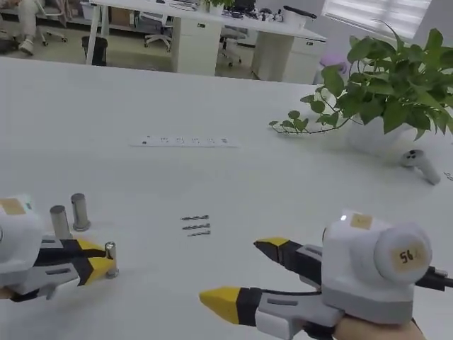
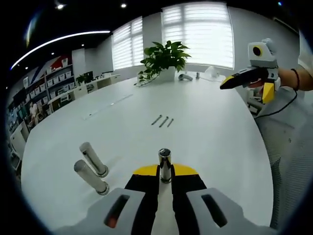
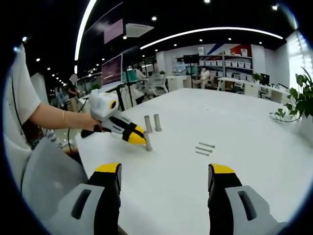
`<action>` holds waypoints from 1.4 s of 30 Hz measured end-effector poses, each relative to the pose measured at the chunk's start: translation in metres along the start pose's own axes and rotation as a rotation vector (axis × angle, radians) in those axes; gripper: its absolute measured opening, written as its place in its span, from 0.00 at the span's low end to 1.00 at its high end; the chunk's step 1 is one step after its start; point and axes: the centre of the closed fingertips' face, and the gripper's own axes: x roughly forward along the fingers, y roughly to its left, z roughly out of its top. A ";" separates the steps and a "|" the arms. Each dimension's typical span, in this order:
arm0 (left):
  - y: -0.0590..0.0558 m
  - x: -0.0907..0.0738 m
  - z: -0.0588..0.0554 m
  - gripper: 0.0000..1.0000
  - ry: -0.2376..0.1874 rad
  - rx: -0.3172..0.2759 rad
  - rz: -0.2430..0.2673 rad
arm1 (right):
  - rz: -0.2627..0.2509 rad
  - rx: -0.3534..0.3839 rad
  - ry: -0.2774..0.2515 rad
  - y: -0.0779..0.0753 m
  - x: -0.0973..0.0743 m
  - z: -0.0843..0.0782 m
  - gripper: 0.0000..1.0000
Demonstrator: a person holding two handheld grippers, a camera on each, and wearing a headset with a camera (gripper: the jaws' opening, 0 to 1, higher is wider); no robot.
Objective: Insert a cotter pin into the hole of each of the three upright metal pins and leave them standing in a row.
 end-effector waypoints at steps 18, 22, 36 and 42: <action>0.004 -0.008 0.002 0.24 -0.018 -0.065 0.073 | 0.013 -0.008 0.000 -0.002 -0.001 0.005 0.70; 0.006 -0.017 0.008 0.31 -0.051 -0.119 0.102 | 0.007 -0.010 0.002 -0.009 0.000 0.008 0.65; -0.017 -0.045 0.026 0.53 -0.106 -0.145 0.149 | 0.015 0.016 0.035 -0.032 0.010 0.008 0.61; -0.025 -0.055 0.028 0.60 -0.109 -0.174 0.168 | 0.032 -0.003 0.055 -0.040 0.016 0.010 0.60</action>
